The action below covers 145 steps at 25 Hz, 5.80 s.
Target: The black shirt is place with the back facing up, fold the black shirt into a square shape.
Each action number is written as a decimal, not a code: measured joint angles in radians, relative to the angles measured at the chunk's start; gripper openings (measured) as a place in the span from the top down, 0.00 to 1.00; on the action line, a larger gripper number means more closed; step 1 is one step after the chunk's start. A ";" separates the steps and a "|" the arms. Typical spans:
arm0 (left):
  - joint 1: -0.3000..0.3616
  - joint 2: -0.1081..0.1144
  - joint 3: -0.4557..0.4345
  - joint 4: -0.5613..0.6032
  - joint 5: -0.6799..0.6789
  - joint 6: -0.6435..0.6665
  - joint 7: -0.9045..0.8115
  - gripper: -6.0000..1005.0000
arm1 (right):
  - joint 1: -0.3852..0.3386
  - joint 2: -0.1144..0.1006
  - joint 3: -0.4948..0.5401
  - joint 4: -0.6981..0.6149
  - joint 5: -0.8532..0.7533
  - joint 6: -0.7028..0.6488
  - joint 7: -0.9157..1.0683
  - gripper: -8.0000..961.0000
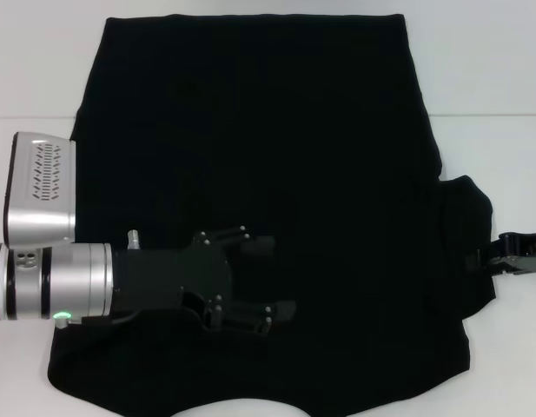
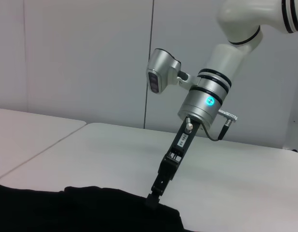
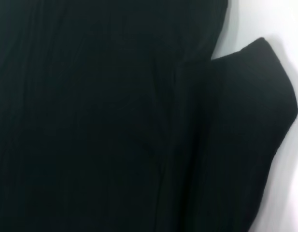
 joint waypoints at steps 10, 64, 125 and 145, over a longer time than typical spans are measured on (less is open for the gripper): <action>0.000 0.001 0.001 0.000 -0.006 -0.016 0.001 0.07 | 0.004 0.002 -0.007 0.005 0.000 0.018 0.000 0.80; -0.001 -0.005 0.003 -0.006 -0.019 -0.019 -0.002 0.07 | 0.023 0.009 0.059 -0.136 0.002 -0.113 -0.011 0.91; -0.012 -0.005 0.008 -0.023 -0.019 -0.030 0.002 0.07 | 0.112 0.027 -0.225 -0.018 -0.002 0.070 0.104 0.56; -0.004 -0.007 0.008 -0.023 -0.019 -0.029 0.001 0.07 | 0.105 0.037 -0.230 -0.023 -0.002 0.068 0.104 0.80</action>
